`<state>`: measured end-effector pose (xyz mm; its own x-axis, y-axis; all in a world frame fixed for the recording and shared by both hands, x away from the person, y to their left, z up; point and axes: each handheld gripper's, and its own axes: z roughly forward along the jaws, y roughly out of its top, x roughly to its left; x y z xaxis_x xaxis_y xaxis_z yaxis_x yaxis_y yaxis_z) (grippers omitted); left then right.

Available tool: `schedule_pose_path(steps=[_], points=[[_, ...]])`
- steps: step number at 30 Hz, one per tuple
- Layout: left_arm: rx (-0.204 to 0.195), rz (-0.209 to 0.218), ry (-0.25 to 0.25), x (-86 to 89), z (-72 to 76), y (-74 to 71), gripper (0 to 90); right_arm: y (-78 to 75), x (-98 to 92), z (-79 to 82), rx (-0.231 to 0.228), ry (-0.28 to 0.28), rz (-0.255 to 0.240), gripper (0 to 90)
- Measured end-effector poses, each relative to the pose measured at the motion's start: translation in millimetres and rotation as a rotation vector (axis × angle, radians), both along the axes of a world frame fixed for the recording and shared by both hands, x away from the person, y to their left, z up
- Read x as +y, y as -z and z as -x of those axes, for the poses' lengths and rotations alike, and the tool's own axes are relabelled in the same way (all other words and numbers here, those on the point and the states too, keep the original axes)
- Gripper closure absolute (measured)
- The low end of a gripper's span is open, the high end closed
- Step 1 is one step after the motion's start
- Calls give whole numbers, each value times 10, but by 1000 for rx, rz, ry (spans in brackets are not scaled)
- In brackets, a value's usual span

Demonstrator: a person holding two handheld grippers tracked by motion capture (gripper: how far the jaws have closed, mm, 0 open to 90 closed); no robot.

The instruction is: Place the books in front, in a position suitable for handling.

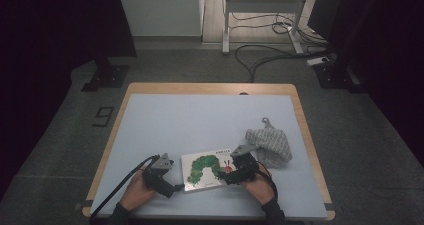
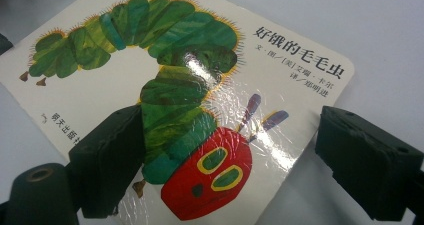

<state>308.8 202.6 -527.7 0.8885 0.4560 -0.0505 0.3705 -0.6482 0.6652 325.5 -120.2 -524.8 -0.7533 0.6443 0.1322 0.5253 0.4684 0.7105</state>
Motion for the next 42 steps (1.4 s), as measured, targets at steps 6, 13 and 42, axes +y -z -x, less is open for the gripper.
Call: schedule_pose_path(steps=[6, 13, 42], points=[[-16, -22, 6, 3, 26, 0, 0, -6, 27, -19, -14, -10, 8, 104], [-29, -42, 14, 71, 117, 0, 0, 15, 135, -85, -31, -30, -12, 111], [-27, -40, -75, 350, 315, -3, 0, -485, 162, -269, -145, -42, 71, 104]])
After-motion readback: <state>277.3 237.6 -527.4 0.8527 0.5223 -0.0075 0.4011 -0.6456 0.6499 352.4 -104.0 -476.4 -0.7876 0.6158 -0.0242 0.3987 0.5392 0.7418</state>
